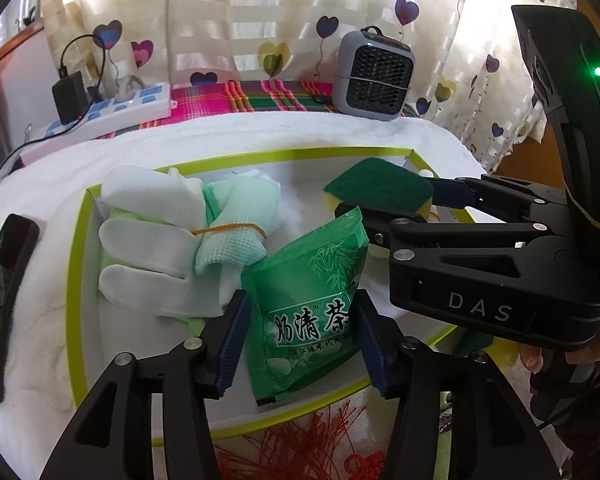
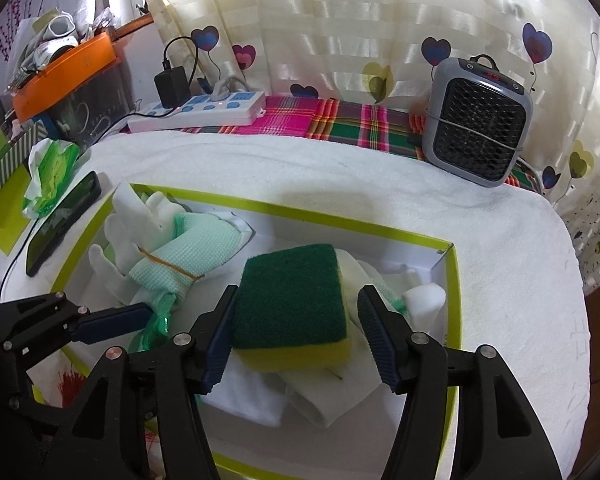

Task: Organize soft objects
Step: 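Open both tools to release the packet and sponge into the box, then withdraw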

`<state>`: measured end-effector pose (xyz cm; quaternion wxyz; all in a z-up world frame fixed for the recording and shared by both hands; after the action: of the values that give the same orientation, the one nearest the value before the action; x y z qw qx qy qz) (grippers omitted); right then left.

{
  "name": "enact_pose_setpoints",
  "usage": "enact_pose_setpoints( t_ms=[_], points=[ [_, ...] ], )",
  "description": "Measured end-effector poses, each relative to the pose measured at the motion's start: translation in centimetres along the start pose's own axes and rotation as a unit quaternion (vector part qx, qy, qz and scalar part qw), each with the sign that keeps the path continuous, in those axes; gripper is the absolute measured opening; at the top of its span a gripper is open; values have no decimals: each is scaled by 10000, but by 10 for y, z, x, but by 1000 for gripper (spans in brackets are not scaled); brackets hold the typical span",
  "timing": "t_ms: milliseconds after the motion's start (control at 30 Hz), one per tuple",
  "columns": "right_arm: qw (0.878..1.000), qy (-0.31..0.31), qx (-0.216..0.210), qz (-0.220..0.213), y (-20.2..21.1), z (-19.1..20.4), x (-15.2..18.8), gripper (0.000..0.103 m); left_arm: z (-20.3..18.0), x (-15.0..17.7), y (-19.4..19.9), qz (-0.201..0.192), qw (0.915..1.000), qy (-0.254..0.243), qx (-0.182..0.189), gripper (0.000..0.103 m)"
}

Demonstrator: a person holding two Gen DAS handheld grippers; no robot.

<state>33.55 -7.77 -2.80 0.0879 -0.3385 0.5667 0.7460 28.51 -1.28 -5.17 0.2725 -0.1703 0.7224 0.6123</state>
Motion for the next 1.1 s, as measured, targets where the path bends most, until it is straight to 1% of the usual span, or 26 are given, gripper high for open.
enact_pose_setpoints(
  t_ms=[133,333,733,1100],
  points=[
    [10000,-18,-49,-37,3,2,0,63,-1,1,2,-12,10000,9,19,57],
    [9998,-114,-96,-144,9,2,-1,64,-5,3,9,-76,10000,-47,24,57],
    [9984,-337,-53,-460,32,-1,-3,64,0,7,27,-191,9998,50,-82,58],
    [9969,-426,-105,-651,53,5,6,64,-1,18,47,-264,9995,75,-178,58]
  ],
)
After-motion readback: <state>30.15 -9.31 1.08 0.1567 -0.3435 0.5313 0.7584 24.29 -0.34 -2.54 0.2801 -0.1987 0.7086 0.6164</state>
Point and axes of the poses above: each gripper's, at about its wrist camera, not at the fingertips, and y roughly against the way its jaws point, z to its left, x to its underside, the point moved 10 cm from there along -y, roughly the way its jaws point, and after that the axes turned 4 degrees about -x, right-handed, at the moved point
